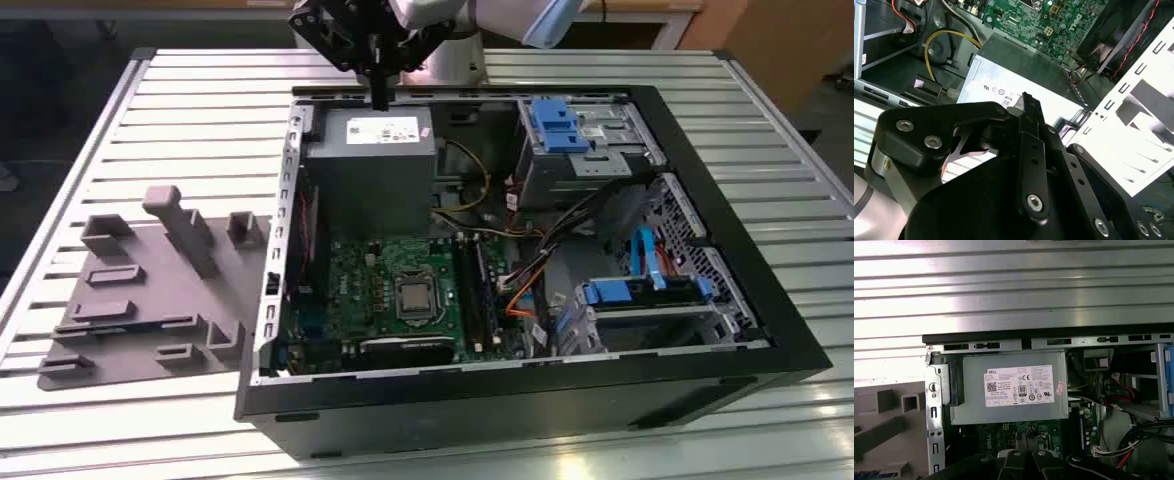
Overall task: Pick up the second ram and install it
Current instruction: 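Reach for the second ram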
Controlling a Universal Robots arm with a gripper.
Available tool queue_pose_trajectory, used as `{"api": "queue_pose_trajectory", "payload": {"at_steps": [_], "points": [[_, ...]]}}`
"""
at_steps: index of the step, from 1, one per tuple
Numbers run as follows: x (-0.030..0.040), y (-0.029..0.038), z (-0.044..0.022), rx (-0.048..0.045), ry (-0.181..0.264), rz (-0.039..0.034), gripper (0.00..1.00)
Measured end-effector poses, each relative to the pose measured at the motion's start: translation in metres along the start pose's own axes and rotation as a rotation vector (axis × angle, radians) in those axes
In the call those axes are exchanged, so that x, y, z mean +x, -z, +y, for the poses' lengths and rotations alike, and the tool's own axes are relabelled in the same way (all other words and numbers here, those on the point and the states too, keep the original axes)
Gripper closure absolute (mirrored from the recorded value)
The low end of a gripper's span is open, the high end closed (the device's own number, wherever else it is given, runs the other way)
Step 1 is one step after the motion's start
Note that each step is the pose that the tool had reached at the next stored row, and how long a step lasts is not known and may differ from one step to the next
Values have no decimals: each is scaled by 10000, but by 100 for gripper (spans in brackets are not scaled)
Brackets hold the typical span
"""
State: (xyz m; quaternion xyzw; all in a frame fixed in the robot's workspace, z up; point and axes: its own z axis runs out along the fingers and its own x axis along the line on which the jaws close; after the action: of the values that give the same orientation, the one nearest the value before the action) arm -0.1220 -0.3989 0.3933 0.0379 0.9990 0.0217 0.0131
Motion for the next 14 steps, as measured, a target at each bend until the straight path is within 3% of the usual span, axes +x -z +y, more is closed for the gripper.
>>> {"api": "queue_pose_trajectory", "payload": {"at_steps": [14], "points": [[40,1,-3,0,0,0,89]]}}
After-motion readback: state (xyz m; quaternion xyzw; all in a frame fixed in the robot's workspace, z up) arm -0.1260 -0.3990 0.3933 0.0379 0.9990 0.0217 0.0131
